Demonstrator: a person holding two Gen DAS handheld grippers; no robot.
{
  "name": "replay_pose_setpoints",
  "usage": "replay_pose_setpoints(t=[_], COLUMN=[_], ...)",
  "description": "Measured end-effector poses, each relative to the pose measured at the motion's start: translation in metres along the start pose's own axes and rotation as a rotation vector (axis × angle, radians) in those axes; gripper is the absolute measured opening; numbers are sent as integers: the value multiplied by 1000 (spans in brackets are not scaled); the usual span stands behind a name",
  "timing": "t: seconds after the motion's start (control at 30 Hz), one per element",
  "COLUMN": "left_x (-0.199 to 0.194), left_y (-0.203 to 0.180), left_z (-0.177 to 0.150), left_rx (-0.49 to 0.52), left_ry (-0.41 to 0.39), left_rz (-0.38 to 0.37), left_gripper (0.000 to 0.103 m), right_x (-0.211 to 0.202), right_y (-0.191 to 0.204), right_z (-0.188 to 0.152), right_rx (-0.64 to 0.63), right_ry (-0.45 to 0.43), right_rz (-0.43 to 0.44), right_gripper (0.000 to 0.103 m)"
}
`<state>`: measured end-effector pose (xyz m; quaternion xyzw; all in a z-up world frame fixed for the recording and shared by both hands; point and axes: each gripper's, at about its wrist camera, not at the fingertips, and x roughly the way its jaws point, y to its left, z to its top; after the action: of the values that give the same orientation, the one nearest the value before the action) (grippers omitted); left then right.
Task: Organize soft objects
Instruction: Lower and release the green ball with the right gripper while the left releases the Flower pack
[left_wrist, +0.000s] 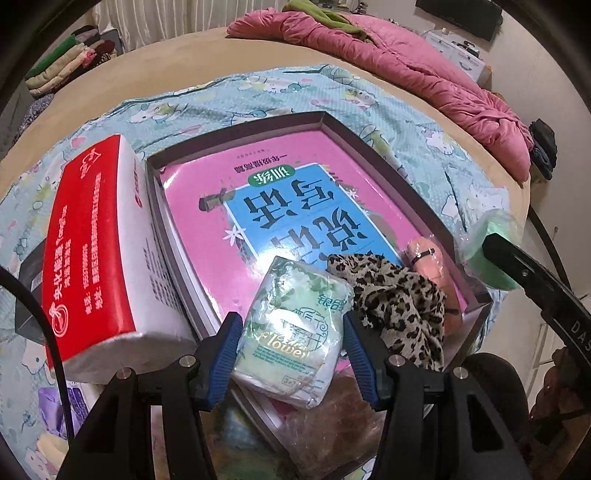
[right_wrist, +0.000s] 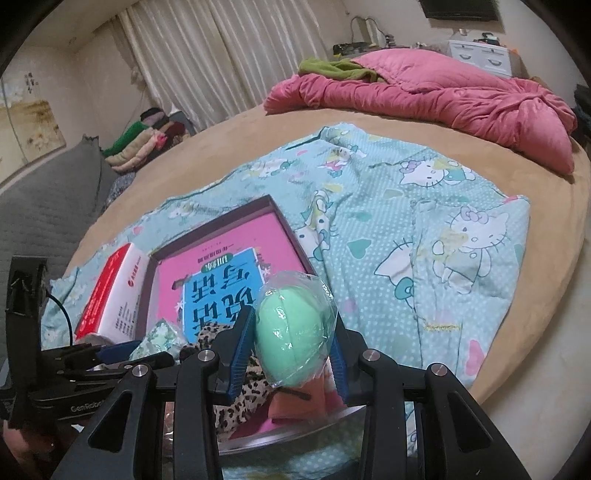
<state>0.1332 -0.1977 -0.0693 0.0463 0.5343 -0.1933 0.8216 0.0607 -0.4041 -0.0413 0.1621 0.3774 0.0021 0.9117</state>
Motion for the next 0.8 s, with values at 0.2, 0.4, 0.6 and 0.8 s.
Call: replay_pose_setpoints(t=[0.2,0.4,0.6,0.8], left_x=[2,2,3,3], left_y=[-2,-5,-6,-6], left_z=[-4,-6,-6,-6], left_rx=[8,30,37,43], left_ry=[3,-2,-1,0], left_rz=[0,16,21,24], left_gripper=[56,56,56,56], right_x=[7,14,21,27], right_y=[5,7,8,13], right_z=[-2,-3,-5,-5], right_rx=[-28,-40,-47,-68], right_ry=[23,45,77,94], right_rz=[-19,-35,-46,-58], right_gripper=[39,40,40,40])
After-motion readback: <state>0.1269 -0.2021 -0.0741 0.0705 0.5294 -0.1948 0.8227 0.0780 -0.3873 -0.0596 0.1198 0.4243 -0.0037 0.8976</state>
